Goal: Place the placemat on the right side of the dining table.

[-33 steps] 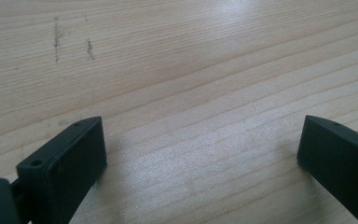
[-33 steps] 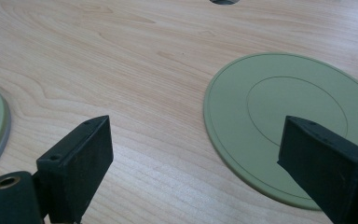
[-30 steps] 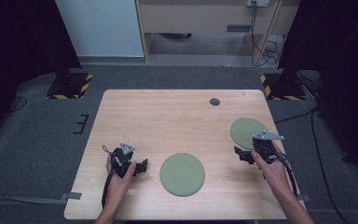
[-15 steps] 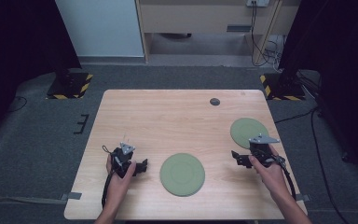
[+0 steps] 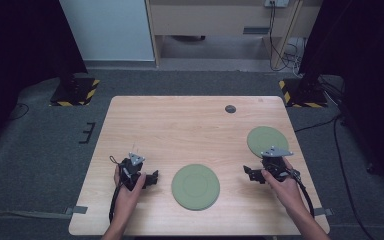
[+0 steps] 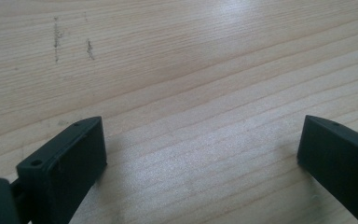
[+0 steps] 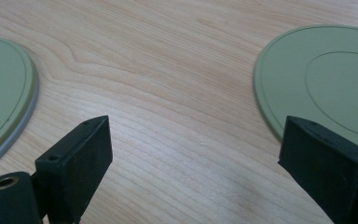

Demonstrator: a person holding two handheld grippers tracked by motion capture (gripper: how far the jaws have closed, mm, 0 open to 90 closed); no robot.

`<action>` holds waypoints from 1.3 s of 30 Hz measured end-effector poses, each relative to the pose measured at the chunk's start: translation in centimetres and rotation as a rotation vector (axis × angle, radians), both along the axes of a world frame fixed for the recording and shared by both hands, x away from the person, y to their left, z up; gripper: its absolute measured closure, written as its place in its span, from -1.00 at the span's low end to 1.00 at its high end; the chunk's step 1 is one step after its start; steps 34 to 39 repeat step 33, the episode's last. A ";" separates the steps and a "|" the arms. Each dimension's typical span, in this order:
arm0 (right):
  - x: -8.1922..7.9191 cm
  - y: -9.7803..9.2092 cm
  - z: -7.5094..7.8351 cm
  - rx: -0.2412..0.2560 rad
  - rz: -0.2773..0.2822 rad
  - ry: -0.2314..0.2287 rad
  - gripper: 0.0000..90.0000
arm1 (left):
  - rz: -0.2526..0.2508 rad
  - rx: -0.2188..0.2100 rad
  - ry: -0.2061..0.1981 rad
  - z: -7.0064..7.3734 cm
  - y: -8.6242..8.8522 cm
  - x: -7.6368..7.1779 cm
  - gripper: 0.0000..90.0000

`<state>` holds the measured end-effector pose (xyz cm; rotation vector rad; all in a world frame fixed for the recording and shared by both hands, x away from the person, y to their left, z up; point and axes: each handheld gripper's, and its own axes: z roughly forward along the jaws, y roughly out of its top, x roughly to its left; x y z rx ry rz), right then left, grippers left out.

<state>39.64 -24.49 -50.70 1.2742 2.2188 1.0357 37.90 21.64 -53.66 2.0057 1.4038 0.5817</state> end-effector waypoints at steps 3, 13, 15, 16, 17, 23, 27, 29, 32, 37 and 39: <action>0.1 0.5 -0.2 -0.005 0.009 0.002 -0.79 | 0.000 0.000 0.000 0.0 0.0 0.0 -0.98; 0.5 2.5 -1.5 -0.014 0.034 0.033 -0.79 | -0.001 0.000 0.000 0.0 0.0 0.0 -0.98; 0.5 2.9 -1.8 -0.019 0.040 0.037 -0.79 | -0.001 0.000 0.000 0.0 0.0 0.0 -0.98; 0.6 3.1 -1.9 -0.021 0.040 0.041 -0.79 | -0.001 0.000 0.000 0.0 0.0 0.0 -0.98; 0.6 3.3 -2.1 -0.020 0.040 0.043 -0.79 | -0.001 0.000 0.000 0.0 0.0 0.0 -0.98; 0.9 3.8 -2.8 -0.035 0.030 0.050 -0.79 | -0.002 0.001 -0.001 0.0 0.0 0.0 -0.98; 1.0 4.0 -3.1 -0.053 0.024 0.032 -0.81 | -0.002 0.001 0.000 0.0 0.0 0.0 -0.98; 1.0 4.0 -3.1 -0.055 0.027 0.027 -0.84 | -0.002 0.001 -0.001 0.0 0.0 0.0 -0.98; 1.1 4.0 -3.2 -0.059 0.025 0.040 -0.96 | -0.002 0.001 -0.001 0.0 0.0 0.0 -0.98; 1.1 4.0 -3.2 -0.061 0.012 0.043 -0.99 | -0.003 0.000 0.000 0.0 0.0 0.0 -0.98; 1.1 4.0 -3.2 -0.061 0.012 0.043 -0.99 | -0.003 0.000 0.000 0.0 0.0 0.0 -0.98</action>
